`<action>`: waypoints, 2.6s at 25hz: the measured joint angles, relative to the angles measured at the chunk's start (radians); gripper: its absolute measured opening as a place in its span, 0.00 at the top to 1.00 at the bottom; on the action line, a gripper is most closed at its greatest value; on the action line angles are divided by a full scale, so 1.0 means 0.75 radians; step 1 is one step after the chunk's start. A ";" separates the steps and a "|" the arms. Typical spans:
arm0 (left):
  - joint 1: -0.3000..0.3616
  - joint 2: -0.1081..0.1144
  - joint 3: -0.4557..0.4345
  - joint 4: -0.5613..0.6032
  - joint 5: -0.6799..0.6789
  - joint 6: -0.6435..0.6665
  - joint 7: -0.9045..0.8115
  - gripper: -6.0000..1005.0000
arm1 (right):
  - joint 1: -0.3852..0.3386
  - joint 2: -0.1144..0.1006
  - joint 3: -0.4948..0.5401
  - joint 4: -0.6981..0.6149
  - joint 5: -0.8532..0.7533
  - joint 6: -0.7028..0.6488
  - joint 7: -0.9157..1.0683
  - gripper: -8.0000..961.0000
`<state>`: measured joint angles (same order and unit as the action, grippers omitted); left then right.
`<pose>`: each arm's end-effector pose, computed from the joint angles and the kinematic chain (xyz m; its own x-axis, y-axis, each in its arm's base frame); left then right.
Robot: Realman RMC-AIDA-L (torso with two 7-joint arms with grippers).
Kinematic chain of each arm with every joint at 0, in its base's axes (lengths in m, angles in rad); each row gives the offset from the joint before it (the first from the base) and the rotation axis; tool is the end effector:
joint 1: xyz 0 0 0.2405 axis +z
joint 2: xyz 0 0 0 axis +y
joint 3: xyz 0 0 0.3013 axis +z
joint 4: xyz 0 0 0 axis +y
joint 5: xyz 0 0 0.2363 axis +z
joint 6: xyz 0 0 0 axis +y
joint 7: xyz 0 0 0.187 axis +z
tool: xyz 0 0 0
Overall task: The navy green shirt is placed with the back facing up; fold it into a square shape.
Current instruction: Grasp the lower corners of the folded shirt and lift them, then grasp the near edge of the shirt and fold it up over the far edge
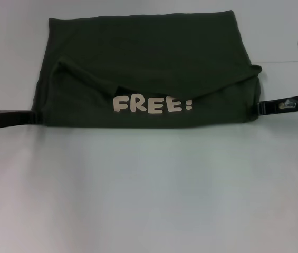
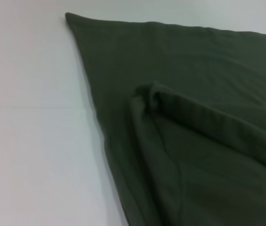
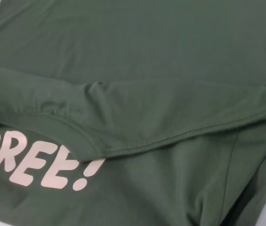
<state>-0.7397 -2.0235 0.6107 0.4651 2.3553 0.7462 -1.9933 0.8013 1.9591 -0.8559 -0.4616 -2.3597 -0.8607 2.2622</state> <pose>-0.3718 0.5068 -0.0369 0.5172 0.6988 0.4942 0.8225 -0.2461 -0.5127 0.3368 0.5172 -0.0397 0.4884 -0.7827 -0.3858 -0.8381 -0.2976 -0.4572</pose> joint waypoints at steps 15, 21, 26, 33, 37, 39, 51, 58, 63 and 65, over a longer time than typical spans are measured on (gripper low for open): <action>0.028 0.018 -0.007 0.093 0.070 0.209 -0.099 0.99 | -0.049 -0.027 0.002 -0.059 0.003 -0.144 0.007 0.93; 0.066 0.027 -0.017 0.197 0.109 0.405 -0.164 0.99 | -0.075 -0.036 0.002 -0.092 0.003 -0.228 -0.009 0.93; 0.082 0.050 -0.092 0.254 0.146 0.595 -0.168 0.99 | -0.120 -0.039 0.028 -0.167 0.006 -0.332 -0.027 0.93; 0.084 0.064 -0.151 0.301 0.245 0.746 -0.185 0.99 | -0.152 -0.053 0.148 -0.192 0.007 -0.494 -0.106 0.93; 0.089 0.070 -0.161 0.322 0.271 0.816 -0.190 0.99 | -0.171 -0.058 0.192 -0.194 0.007 -0.547 -0.133 0.93; 0.085 0.073 -0.161 0.331 0.312 0.849 -0.198 0.99 | -0.179 -0.059 0.204 -0.194 0.007 -0.571 -0.143 0.93; 0.073 0.105 -0.215 0.397 0.404 1.100 -0.202 0.99 | -0.249 -0.074 0.316 -0.210 0.007 -0.786 -0.221 0.93; 0.066 0.123 -0.352 0.406 0.351 1.088 -0.201 0.99 | -0.260 -0.075 0.463 -0.246 0.016 -0.859 -0.259 0.93; 0.053 0.121 -0.368 0.392 0.252 0.970 -0.202 0.99 | -0.232 -0.077 0.502 -0.246 0.120 -0.807 -0.265 0.94; 0.042 0.116 -0.364 0.382 0.198 0.905 -0.202 0.99 | -0.220 -0.077 0.502 -0.246 0.163 -0.773 -0.265 0.94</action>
<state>-0.7081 -1.9366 0.3377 0.7514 2.5040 1.4249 -2.1448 0.6361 1.9013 -0.4790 -0.6458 -2.2372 -1.4405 2.0632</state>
